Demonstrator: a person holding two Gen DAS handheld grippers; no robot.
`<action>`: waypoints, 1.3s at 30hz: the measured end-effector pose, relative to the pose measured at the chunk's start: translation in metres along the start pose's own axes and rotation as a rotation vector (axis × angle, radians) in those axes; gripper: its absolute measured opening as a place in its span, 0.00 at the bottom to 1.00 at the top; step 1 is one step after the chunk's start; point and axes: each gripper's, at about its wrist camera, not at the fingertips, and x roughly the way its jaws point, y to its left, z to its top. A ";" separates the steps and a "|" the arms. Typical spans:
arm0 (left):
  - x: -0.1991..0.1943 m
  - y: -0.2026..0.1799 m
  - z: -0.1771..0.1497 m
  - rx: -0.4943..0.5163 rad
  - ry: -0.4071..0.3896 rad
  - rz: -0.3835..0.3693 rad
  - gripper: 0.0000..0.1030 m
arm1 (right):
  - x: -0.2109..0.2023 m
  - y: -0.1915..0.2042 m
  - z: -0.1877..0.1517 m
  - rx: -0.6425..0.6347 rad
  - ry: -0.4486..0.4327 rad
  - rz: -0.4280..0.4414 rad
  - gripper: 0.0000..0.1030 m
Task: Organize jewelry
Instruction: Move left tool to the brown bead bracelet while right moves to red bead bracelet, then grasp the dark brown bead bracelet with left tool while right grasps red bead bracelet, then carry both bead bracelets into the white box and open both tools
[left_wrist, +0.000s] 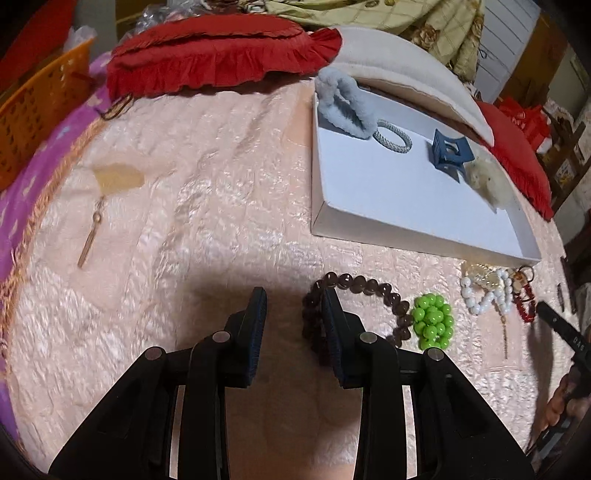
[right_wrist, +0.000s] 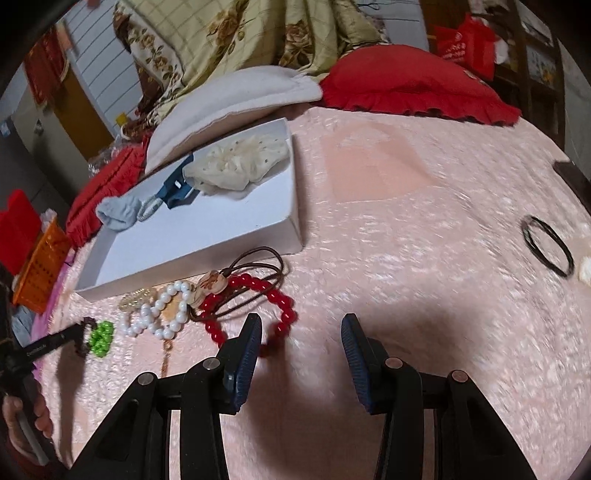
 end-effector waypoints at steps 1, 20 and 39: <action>0.001 -0.001 0.001 0.008 -0.001 0.004 0.29 | 0.001 0.005 -0.001 -0.022 -0.011 -0.017 0.42; -0.013 -0.022 -0.013 0.065 -0.027 -0.022 0.09 | -0.010 0.026 -0.014 -0.116 -0.041 -0.062 0.08; -0.121 -0.049 -0.007 0.090 -0.183 -0.183 0.09 | -0.103 0.039 0.000 -0.053 -0.187 0.103 0.08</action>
